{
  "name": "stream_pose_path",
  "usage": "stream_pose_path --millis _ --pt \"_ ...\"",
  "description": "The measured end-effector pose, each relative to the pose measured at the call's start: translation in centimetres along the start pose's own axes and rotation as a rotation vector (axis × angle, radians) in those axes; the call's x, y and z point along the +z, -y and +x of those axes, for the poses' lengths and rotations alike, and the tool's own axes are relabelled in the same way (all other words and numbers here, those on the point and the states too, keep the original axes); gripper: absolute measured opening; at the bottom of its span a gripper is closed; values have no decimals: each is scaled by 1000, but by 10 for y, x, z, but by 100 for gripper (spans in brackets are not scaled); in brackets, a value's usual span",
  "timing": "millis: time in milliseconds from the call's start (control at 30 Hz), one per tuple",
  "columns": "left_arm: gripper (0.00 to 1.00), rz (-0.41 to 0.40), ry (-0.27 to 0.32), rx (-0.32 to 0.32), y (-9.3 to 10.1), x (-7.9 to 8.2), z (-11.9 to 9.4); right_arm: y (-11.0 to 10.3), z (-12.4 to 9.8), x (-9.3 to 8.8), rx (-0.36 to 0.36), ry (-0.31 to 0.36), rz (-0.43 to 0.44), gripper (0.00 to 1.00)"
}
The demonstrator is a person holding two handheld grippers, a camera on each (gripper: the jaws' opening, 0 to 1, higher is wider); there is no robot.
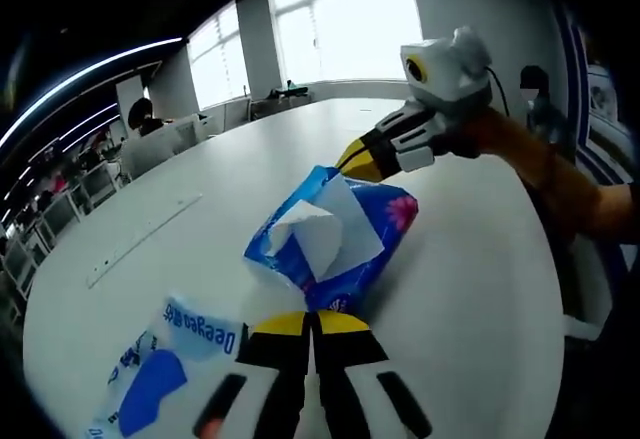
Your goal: Arrange the tabletop items into an orderly group along one side of the table until the central work area is clear of visible clutter.
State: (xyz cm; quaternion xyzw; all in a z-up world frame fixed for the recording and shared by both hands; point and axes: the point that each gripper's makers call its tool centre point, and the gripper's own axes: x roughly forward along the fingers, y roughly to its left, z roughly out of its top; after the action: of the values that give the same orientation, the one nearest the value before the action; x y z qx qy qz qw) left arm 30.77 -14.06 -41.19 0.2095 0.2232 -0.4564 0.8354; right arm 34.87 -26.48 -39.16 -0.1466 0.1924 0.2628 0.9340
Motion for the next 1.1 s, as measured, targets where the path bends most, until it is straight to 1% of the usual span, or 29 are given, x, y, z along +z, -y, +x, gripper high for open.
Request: stream_pose_path --millis 233,433,700,933,1100 --pt "0 12 -16 -1 5 -1 7 5 8 -1 14 2 -12 0" --pt "0 6 -20 4 1 0 7 5 12 -5 20 -4 -17 0" --pt "0 9 -26 0 1 0 9 7 16 -5 21 -4 -14 0" --pt "0 7 -27 -7 2 1 11 8 19 -14 23 -23 -3 0" --pt "0 12 -32 -6 3 1 12 9 20 -17 26 -29 4 0"
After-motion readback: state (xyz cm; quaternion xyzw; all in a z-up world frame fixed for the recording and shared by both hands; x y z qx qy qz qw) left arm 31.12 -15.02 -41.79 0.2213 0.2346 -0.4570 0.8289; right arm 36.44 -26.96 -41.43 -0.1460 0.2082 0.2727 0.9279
